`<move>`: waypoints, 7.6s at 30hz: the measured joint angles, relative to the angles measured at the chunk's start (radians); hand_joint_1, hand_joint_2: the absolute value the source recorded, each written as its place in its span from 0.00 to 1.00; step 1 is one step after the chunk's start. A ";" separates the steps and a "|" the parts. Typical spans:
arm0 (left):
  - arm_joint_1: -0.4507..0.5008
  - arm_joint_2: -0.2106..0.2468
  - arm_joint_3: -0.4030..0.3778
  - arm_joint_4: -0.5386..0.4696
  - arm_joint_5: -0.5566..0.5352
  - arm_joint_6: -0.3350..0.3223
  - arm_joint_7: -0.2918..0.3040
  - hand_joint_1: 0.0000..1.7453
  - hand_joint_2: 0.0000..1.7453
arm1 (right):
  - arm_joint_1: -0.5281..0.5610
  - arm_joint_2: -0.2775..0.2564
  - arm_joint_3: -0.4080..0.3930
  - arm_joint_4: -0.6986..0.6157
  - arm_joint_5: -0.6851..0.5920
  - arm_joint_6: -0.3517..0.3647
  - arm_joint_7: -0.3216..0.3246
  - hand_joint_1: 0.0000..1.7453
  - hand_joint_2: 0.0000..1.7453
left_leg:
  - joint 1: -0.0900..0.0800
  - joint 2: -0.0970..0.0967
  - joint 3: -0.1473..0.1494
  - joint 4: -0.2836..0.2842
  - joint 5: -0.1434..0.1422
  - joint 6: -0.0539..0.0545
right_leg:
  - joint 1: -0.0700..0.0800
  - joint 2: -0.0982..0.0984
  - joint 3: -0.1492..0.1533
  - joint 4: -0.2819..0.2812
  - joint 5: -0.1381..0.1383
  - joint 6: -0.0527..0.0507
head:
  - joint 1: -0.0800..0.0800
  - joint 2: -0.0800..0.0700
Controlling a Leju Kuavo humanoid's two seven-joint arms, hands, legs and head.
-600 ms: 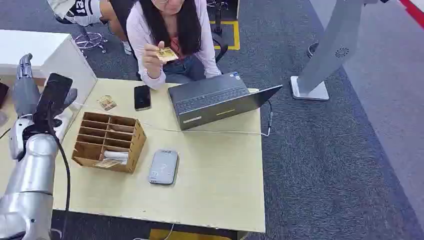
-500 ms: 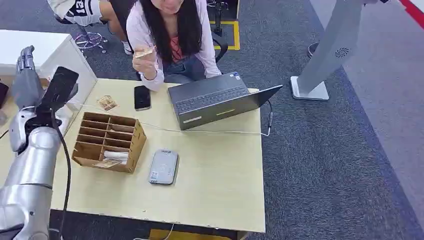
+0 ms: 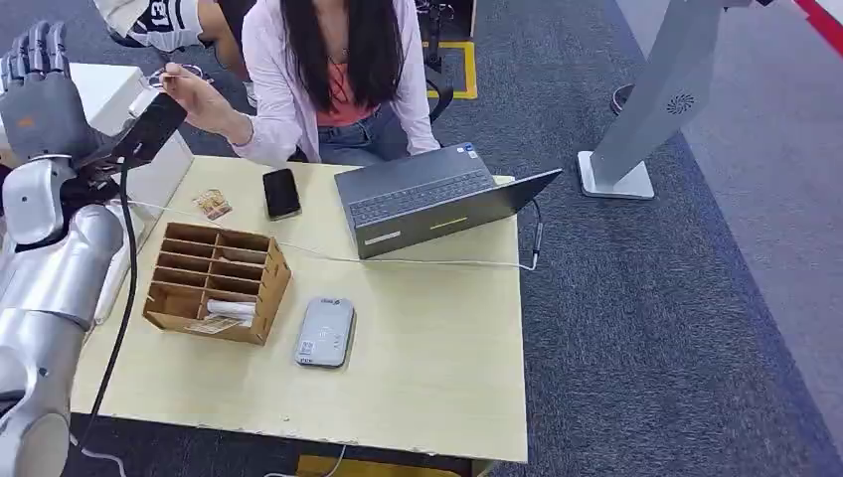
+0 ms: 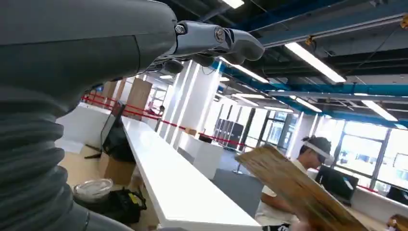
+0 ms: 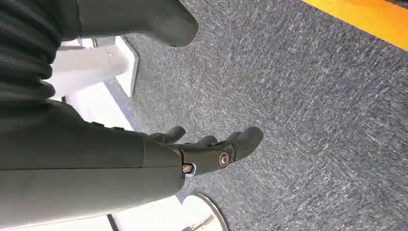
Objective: Pass the card to the sensor for recognition and then transmit it.
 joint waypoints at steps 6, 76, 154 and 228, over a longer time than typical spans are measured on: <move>-0.011 0.002 -0.015 0.023 -0.007 0.006 0.001 0.00 1.00 | 0.000 0.000 0.000 0.003 0.002 0.000 -0.004 0.00 1.00 | 0.000 0.000 0.000 0.000 0.000 0.000 | 0.000 0.000 0.000 0.000 0.000 0.000 | 0.000 0.000; 0.576 -0.092 -0.293 -0.574 0.026 -0.038 -0.059 1.00 1.00 | -0.001 0.008 -0.053 0.007 -0.046 -0.025 -0.001 0.00 1.00 | -0.001 0.000 -0.001 0.000 -0.001 0.001 | 0.000 -0.001 0.000 -0.001 0.000 0.000 | 0.000 0.000; 0.477 -0.047 -0.325 -0.382 -0.011 0.074 0.026 1.00 1.00 | -0.001 0.008 -0.048 0.007 0.028 -0.009 -0.005 0.00 1.00 | 0.000 0.000 -0.001 0.000 0.000 0.001 | 0.000 -0.001 0.000 -0.001 0.000 0.000 | 0.001 0.000; 0.838 0.017 -0.267 -0.734 -0.005 0.004 -0.059 0.00 1.00 | -0.002 0.014 -0.099 0.007 -0.035 -0.039 -0.004 0.00 1.00 | 0.000 0.000 -0.002 -0.001 -0.002 0.000 | 0.000 0.000 -0.002 -0.001 -0.001 0.000 | 0.000 0.000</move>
